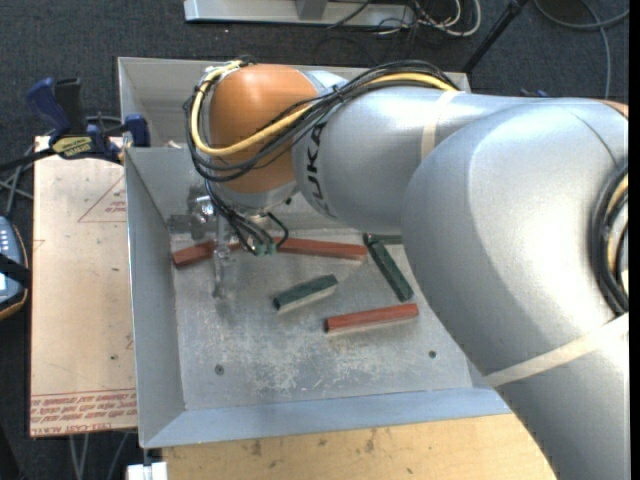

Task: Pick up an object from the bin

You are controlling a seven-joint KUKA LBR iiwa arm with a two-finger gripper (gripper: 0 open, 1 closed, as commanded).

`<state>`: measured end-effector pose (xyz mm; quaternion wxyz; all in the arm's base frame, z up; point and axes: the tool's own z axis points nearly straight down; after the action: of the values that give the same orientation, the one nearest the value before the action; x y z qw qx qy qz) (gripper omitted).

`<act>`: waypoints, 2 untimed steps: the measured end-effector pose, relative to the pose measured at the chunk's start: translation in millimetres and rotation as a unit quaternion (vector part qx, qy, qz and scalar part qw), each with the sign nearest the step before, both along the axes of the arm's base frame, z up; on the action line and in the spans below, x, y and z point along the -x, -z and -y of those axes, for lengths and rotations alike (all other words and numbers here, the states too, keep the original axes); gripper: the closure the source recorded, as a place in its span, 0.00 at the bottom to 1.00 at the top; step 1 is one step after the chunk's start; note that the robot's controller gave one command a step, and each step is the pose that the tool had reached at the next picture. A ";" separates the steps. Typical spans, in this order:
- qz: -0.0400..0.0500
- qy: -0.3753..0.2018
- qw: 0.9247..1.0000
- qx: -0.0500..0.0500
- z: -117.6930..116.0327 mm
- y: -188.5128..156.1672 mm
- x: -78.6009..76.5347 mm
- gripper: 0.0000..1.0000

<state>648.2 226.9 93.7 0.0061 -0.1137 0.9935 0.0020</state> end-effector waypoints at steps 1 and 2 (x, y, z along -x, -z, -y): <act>-0.007 0.019 1.000 0.002 -1.8 34.4 -2.6 0.00; -0.005 0.060 0.998 0.001 -1.9 22.7 -2.8 1.00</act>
Offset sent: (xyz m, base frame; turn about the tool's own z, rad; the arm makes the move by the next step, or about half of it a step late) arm 0.0019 0.0013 -0.0237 0.1197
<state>651.1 228.8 71.0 0.0015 -0.0536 0.9986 0.0013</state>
